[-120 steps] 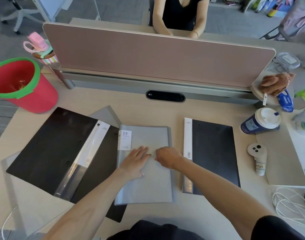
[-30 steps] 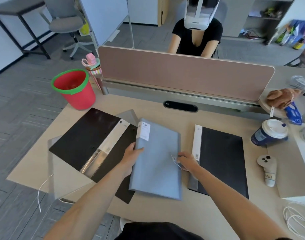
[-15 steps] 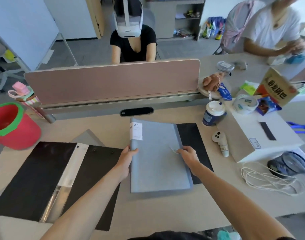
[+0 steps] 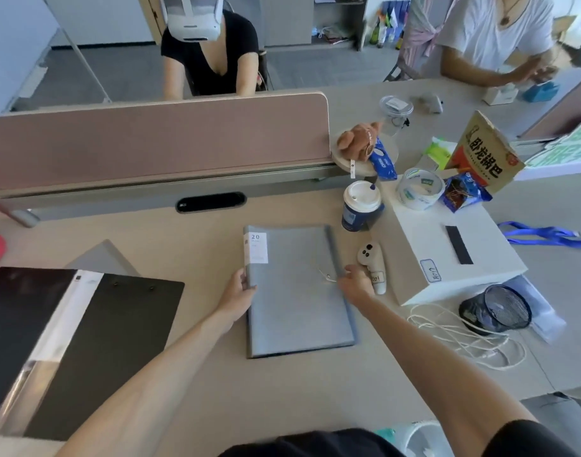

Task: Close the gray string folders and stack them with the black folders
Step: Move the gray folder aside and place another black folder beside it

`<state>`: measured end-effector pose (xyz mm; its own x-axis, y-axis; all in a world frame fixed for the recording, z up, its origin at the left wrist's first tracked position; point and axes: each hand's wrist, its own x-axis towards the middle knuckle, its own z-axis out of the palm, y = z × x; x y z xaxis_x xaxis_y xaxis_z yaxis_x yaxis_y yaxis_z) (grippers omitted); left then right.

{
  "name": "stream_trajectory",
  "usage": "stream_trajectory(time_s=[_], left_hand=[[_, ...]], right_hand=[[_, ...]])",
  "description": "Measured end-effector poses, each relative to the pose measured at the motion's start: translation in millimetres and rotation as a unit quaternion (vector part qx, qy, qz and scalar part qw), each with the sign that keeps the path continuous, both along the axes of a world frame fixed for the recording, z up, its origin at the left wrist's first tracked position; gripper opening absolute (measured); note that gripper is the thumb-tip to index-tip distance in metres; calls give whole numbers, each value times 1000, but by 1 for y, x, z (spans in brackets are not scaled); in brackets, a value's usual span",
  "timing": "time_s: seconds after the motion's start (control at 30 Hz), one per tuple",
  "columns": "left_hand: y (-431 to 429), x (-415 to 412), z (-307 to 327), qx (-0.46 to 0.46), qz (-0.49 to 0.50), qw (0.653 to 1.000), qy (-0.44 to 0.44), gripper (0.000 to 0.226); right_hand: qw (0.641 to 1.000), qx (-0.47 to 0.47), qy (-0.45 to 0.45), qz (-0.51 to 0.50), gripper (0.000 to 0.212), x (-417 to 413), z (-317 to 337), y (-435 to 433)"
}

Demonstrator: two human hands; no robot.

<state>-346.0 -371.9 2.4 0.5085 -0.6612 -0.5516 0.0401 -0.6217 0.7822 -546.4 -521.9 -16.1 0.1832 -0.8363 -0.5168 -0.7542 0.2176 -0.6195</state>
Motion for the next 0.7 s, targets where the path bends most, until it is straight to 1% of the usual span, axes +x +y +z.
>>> stream_trajectory(time_s=[0.07,0.1,0.13,0.23,0.3,0.5,0.57,0.63,0.7], left_hand=[[2,-6,3,6,13,1000,-22,46],[5,-8,5,13,23,999,-34,43],[10,-6,2,23,31,998,-46,41],[32,5,-11,69,51,992,-91,50],[51,14,-16,94,64,988,-104,48],[120,38,-23,126,101,983,-92,41],[145,44,-23,129,116,980,-96,40],[169,51,-22,129,132,977,-104,33],[192,60,-23,134,147,973,-113,30]], right_hand=[[991,-63,69,91,42,3,0,-4],[986,-81,79,126,42,7,2,-4],[982,-89,71,152,41,12,3,-3],[972,-106,26,208,36,34,3,8],[963,-114,1,243,31,53,5,19],[943,-60,-76,318,27,117,6,72],[938,-42,-97,329,26,136,5,94],[936,-26,-113,333,26,154,3,115],[931,-25,-115,345,27,171,0,135]])
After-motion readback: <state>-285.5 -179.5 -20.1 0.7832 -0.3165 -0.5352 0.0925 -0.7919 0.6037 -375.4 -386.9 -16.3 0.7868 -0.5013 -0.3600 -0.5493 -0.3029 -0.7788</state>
